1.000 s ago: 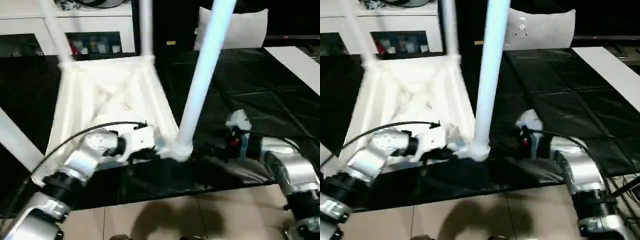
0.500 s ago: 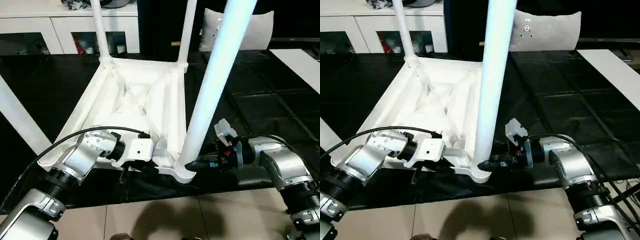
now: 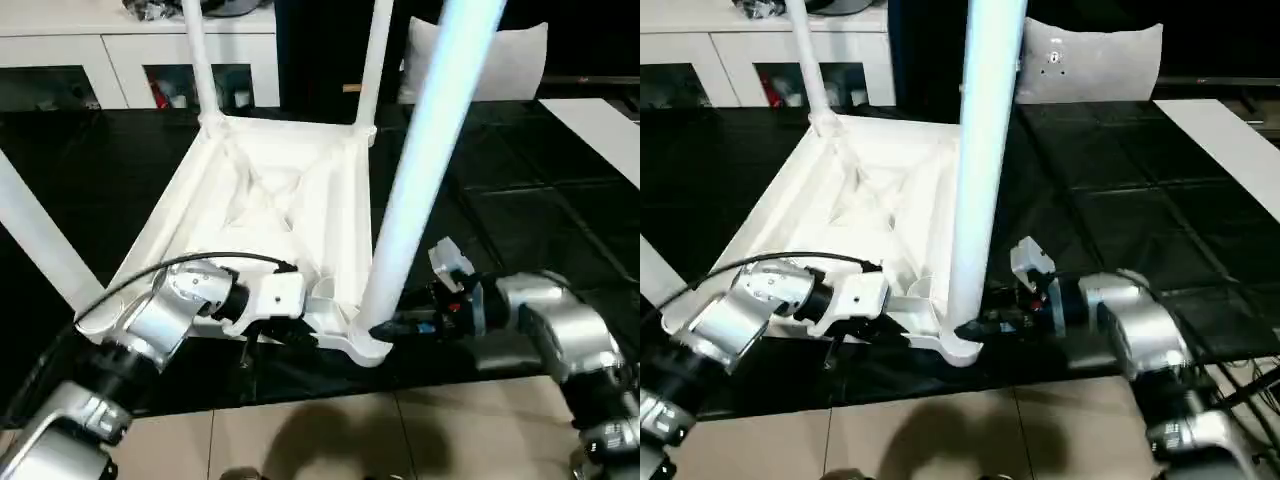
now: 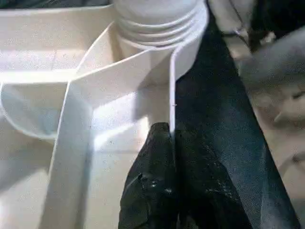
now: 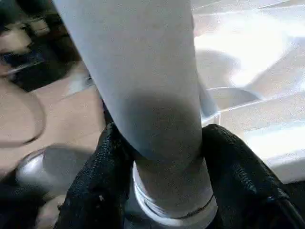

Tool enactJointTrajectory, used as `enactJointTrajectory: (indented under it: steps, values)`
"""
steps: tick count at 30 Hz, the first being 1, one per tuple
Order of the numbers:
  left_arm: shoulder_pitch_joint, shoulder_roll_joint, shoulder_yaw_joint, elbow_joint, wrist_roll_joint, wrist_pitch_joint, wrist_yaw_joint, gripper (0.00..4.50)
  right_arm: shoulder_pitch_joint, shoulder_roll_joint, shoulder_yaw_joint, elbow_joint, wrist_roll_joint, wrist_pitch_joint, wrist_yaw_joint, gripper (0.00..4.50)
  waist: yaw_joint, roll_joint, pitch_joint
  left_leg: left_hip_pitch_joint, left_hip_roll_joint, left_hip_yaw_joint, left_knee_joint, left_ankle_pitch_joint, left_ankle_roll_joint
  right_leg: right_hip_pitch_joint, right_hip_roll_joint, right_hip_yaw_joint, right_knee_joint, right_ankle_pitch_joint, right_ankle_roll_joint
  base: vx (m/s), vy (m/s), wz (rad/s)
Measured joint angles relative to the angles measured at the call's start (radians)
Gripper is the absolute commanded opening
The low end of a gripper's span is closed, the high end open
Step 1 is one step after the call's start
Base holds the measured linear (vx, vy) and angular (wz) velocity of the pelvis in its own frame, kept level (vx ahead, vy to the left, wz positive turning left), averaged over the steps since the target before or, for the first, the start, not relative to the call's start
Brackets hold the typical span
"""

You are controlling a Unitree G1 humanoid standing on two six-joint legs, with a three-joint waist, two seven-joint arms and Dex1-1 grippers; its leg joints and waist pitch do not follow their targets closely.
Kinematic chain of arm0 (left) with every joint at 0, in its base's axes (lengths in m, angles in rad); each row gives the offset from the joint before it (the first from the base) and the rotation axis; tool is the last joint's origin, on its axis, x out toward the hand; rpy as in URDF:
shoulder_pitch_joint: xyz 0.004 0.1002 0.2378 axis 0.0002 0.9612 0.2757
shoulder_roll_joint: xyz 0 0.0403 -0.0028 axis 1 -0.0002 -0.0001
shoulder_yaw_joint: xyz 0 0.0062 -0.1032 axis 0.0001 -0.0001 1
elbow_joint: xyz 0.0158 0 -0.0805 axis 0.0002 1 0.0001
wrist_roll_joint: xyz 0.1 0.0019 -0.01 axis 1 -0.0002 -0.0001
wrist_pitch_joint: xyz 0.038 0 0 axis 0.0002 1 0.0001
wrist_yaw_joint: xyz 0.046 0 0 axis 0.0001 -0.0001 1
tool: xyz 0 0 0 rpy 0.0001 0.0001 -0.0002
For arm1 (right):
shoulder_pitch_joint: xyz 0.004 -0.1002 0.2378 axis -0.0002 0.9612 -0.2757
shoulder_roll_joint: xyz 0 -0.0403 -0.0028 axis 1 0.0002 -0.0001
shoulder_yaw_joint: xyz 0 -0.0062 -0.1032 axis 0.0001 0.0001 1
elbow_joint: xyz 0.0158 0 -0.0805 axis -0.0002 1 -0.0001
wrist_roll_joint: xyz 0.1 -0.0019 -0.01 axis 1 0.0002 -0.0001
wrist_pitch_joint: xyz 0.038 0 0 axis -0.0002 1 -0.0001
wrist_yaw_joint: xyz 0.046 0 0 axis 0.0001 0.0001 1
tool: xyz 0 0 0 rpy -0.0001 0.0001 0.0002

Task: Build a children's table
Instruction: Rotate leg to tighten

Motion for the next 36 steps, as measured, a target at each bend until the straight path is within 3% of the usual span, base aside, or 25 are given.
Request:
enactJointTrajectory:
  steps: [3,6,9,11,13,14,18,24,27,30,36]
  values:
    - [0.001,-0.039,0.019,0.001,0.017,0.081,0.085,0.0,0.013,0.059,-0.034,-0.012,-0.028,0.034,-0.16,1.99,-0.029,0.0,0.0,0.01,0.0,-0.001,0.001,0.001,-0.002,0.006,0.0,-0.001,-0.002,-0.001,0.002,-0.017,0.001,-0.03]
    - [-0.007,-0.125,0.05,0.014,0.056,0.172,0.232,0.0,0.017,0.176,-0.097,-0.028,-0.081,0.069,-0.432,1.96,-0.065,0.001,0.0,0.01,0.0,-0.005,0.004,0.001,-0.002,0.008,-0.001,-0.01,-0.013,-0.001,0.002,0.0,0.0,0.0]
    - [-0.015,-0.205,0.077,0.04,0.064,0.219,0.349,0.0,0.009,0.266,-0.142,-0.016,-0.108,0.073,-0.634,1.96,-0.088,0.009,0.001,0.006,0.003,-0.025,0.003,0.001,-0.002,0.02,-0.005,-0.047,-0.046,-0.001,0.002,-0.034,0.041,-0.18]
    - [-0.035,-0.271,0.097,0.079,0.076,0.236,0.443,0.0,-0.019,0.321,-0.169,0.021,-0.125,0.054,-0.764,1.96,-0.104,0.017,0.006,0.008,0.009,-0.027,0.003,0.001,-0.002,0.028,-0.007,-0.064,-0.065,-0.001,0.002,0.0,0.0,0.0]
    - [-0.043,-0.293,0.098,0.09,0.077,0.242,0.478,0.0,-0.025,0.332,-0.178,0.035,-0.126,0.035,-0.807,2.51,-0.11,0.019,0.008,0.008,0.009,-0.025,0.003,0.0,0.0,0.03,-0.019,-0.08,-0.069,-0.001,0.002,0.0,0.0,0.0]
    - [-0.044,-0.297,0.099,0.091,0.077,0.243,0.486,0.0,-0.025,0.34,-0.183,0.038,-0.125,0.03,-0.816,2.51,-0.111,0.02,0.008,0.008,0.009,-0.025,0.003,0.0,0.0,0.03,-0.019,-0.081,-0.069,-0.001,0.002,0.0,0.0,0.0]
    - [-0.047,-0.322,0.096,0.092,0.079,0.241,0.495,0.0,-0.03,0.366,-0.221,0.049,-0.115,0.009,-0.839,2.86,-0.1,0.023,0.01,0.008,0.001,-0.024,-0.003,-0.001,0.002,0.028,-0.027,-0.08,-0.064,0.001,0.0,0.0,0.0,0.0]
    - [-0.048,-0.309,0.066,0.089,0.07,0.187,0.452,0.0,-0.029,0.297,-0.197,0.047,-0.107,-0.027,-0.745,3.53,-0.066,0.023,0.01,0.008,-0.003,-0.021,-0.01,-0.004,0.006,0.025,-0.033,-0.077,-0.05,0.015,0.0,0.0,0.0,0.0]
    - [-0.048,-0.251,0.057,0.091,0.06,0.125,0.4,0.0,-0.011,0.213,-0.187,0.028,-0.061,-0.027,-0.592,3.77,-0.046,0.023,0.01,0.006,-0.003,-0.021,-0.011,-0.003,0.007,0.017,-0.032,-0.075,-0.034,0.015,0.0,0.0,0.0,0.0]
    - [-0.051,-0.218,0.057,0.092,0.059,0.074,0.357,0.0,-0.003,0.158,-0.176,0.003,-0.029,-0.027,-0.467,3.97,-0.036,0.023,0.01,-0.003,-0.002,-0.021,-0.01,-0.002,0.008,0.004,-0.032,-0.075,-0.022,0.01,-0.009,0.0,0.0,0.0]
    - [-0.046,-0.131,0.03,0.096,0.038,-0.026,0.218,0.0,-0.003,0.008,-0.148,0.002,-0.021,-0.038,-0.235,4.46,-0.016,0.023,0.01,-0.008,0.0,-0.021,-0.005,-0.003,0.007,0.001,-0.032,-0.077,-0.018,0.009,-0.011,0.0,0.0,0.0]
